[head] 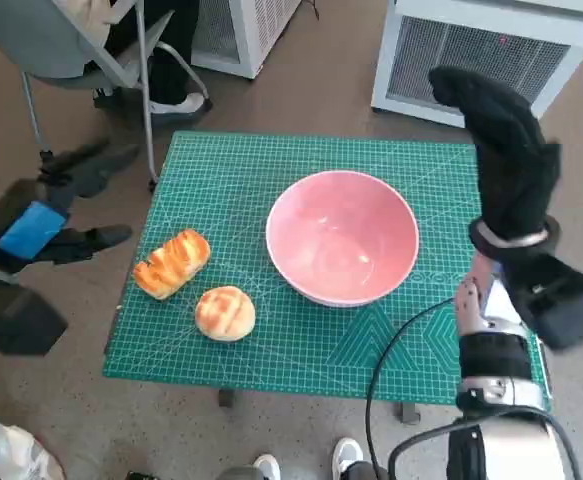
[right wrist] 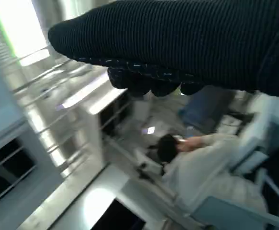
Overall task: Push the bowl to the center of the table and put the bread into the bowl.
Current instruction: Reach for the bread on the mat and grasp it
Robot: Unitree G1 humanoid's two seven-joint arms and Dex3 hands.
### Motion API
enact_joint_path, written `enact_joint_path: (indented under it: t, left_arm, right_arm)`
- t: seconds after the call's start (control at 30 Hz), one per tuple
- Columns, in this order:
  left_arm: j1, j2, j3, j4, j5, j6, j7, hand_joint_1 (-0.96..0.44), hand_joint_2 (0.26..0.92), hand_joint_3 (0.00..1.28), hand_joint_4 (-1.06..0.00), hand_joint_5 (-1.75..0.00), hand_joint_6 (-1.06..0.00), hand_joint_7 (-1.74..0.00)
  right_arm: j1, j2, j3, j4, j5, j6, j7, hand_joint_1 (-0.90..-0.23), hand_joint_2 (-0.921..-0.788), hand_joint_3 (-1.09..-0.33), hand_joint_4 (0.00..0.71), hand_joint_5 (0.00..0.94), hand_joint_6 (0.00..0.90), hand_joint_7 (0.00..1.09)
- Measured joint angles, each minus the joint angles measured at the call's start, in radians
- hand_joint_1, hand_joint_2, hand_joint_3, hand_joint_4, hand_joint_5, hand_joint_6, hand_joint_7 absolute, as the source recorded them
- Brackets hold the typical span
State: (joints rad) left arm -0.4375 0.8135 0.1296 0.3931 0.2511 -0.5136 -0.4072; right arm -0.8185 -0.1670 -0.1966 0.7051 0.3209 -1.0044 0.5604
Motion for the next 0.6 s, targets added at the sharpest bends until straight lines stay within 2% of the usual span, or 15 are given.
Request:
enact_joint_path:
  t: [0.2,0.43,0.6]
  left_arm:
    - [-0.002,0.004,-0.044,-0.042,0.051,0.156,-0.021,-0.55,0.917,0.01,-0.21,0.0,-0.36,0.0]
    - [0.01,-0.022,-0.072,-0.17,0.13,0.437,-0.025,-0.71,0.921,0.23,-0.19,0.0,-0.23,0.0]
    - [0.023,-0.065,-0.103,-0.269,0.191,0.648,-0.034,-0.75,0.921,0.34,-0.19,0.0,-0.17,0.0]
  right_arm:
    - [0.041,-0.001,0.018,-0.08,-0.001,0.0,0.003,-0.621,-0.921,-0.746,0.27,0.001,0.182,0.36]
    - [0.056,-0.001,0.024,-0.11,-0.005,-0.001,-0.005,-0.608,-0.921,-0.745,0.265,0.001,0.156,0.41]
    - [0.057,0.0,0.027,-0.122,-0.01,0.0,-0.015,-0.607,-0.921,-0.746,0.269,0.003,0.149,0.42]
